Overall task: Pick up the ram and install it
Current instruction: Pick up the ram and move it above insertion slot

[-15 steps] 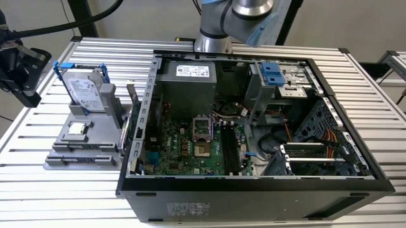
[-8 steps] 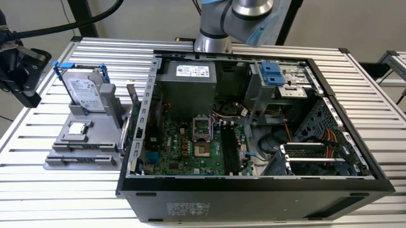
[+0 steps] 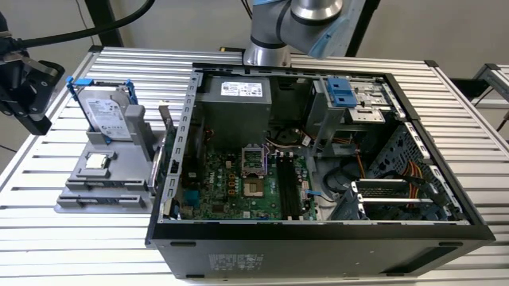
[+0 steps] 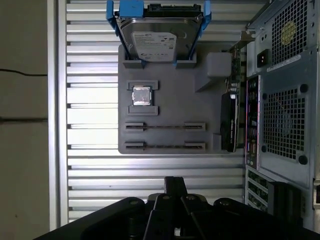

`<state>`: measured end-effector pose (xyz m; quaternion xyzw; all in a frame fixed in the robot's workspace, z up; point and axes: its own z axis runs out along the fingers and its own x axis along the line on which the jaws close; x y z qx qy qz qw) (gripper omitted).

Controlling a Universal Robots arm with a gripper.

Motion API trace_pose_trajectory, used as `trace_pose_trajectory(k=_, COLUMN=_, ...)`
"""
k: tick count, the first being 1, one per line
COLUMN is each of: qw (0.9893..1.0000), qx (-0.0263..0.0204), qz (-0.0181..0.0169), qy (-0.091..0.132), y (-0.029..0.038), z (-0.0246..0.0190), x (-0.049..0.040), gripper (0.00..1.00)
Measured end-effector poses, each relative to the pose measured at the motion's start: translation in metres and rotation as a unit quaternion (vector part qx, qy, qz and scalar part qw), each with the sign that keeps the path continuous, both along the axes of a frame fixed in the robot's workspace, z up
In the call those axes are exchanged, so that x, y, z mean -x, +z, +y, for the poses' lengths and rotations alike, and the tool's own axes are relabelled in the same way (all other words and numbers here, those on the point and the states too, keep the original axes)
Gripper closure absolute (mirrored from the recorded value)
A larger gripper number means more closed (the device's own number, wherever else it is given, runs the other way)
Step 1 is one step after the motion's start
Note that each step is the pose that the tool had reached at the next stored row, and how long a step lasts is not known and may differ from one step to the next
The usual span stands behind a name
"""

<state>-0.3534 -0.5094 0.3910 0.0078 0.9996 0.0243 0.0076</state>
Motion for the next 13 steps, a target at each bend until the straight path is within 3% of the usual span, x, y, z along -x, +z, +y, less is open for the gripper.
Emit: trace_pose_trajectory(k=13, qw=0.9998, qx=0.0000, qz=0.0000, qy=0.019, y=0.0000, z=0.0000, x=0.0000, gripper=1.00)
